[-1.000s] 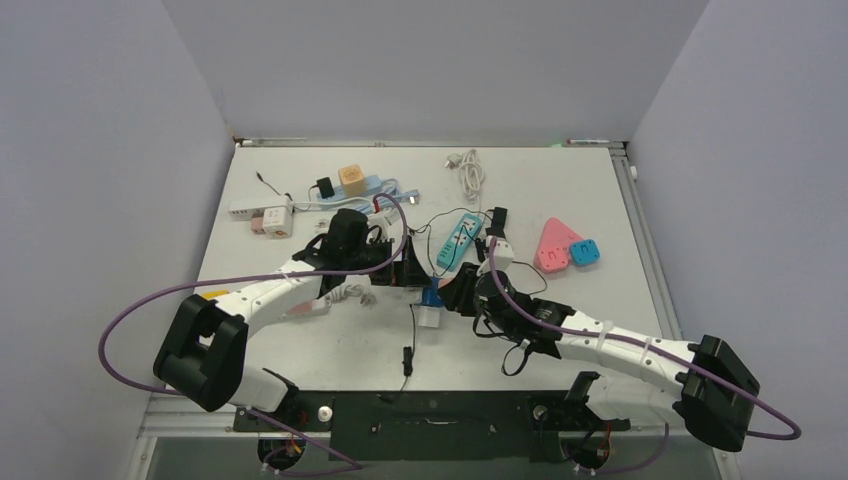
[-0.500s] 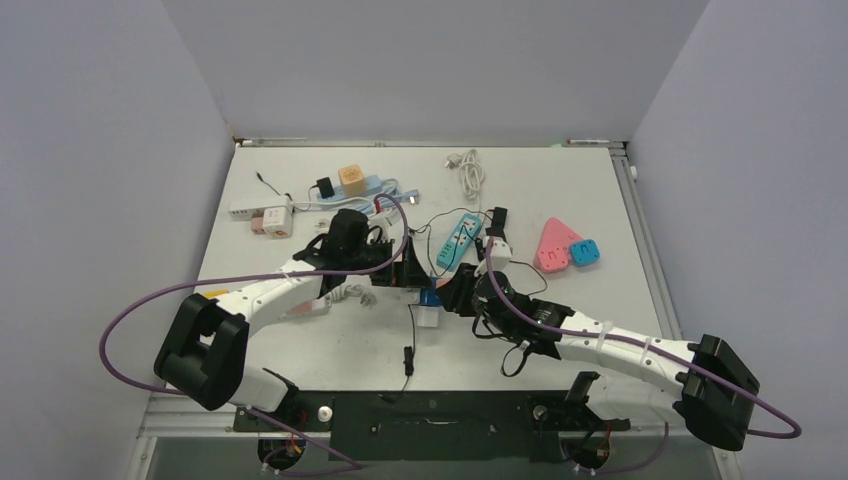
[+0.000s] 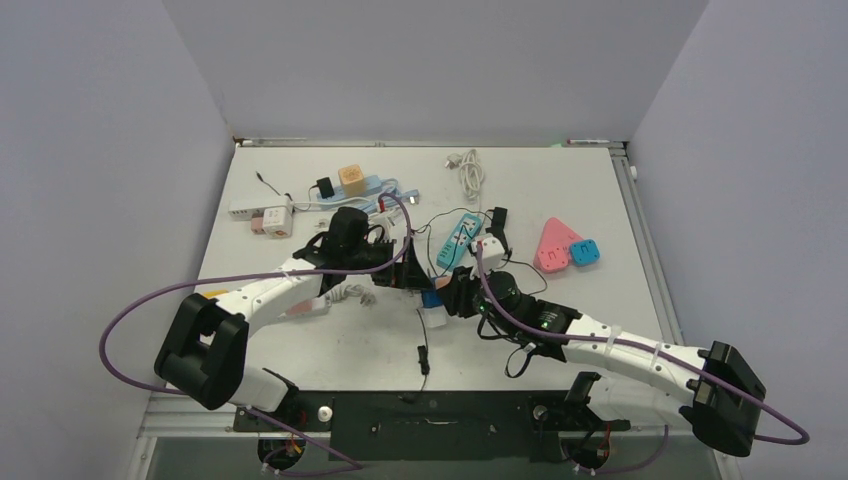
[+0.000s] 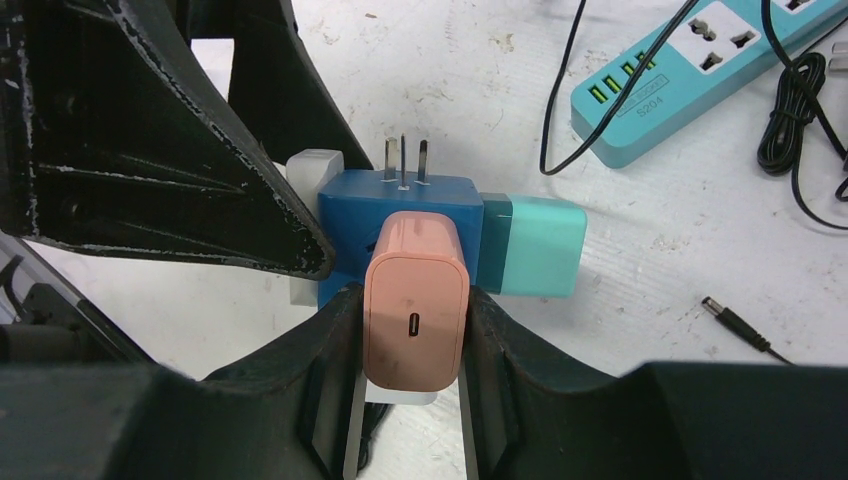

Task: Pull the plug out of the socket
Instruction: Remove the plug from the socket.

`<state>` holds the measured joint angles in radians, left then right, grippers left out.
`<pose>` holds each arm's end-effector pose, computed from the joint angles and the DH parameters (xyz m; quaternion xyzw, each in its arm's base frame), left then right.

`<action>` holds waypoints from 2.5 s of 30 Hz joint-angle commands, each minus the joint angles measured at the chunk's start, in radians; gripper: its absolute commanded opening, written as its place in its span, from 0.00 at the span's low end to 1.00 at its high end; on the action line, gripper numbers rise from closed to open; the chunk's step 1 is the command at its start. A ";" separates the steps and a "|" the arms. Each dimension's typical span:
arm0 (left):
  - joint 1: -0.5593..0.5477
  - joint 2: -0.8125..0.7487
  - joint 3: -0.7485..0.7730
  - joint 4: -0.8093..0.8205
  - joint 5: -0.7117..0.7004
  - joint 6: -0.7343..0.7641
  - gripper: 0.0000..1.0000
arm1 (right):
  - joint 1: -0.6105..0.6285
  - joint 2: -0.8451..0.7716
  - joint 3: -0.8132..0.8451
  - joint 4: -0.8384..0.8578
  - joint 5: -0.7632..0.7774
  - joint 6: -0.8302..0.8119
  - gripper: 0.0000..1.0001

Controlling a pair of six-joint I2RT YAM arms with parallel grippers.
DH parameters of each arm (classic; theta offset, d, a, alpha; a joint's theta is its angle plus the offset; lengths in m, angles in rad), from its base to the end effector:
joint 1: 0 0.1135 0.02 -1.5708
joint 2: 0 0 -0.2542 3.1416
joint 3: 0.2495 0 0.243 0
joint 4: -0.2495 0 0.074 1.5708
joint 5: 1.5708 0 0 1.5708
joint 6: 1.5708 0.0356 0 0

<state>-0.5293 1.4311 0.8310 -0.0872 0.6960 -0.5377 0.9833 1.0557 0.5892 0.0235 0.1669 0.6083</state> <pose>0.2398 -0.1667 0.2175 0.1422 0.8504 -0.4698 0.1893 0.1328 0.1887 0.2356 -0.1132 0.8358 0.3312 0.4230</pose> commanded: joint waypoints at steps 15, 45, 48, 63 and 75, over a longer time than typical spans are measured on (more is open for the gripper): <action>-0.006 0.034 0.042 0.046 0.079 0.008 0.67 | 0.061 0.018 0.083 0.125 -0.040 -0.128 0.05; -0.024 0.067 0.037 0.062 0.097 -0.001 0.23 | -0.115 -0.013 -0.052 0.309 -0.373 0.003 0.05; -0.027 0.069 0.038 0.058 0.096 0.001 0.23 | -0.129 -0.020 -0.062 0.306 -0.394 0.004 0.05; -0.029 0.082 0.040 0.053 0.086 -0.001 0.14 | -0.085 -0.002 -0.036 0.206 -0.264 -0.024 0.05; -0.029 0.097 0.042 0.049 0.082 -0.008 0.11 | 0.100 0.141 0.111 0.054 0.030 -0.056 0.05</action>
<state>-0.5350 1.5364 0.8310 -0.1352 0.7029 -0.5240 1.0180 1.1606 0.6048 -0.0025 0.1623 0.5434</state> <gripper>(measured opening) 0.674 0.333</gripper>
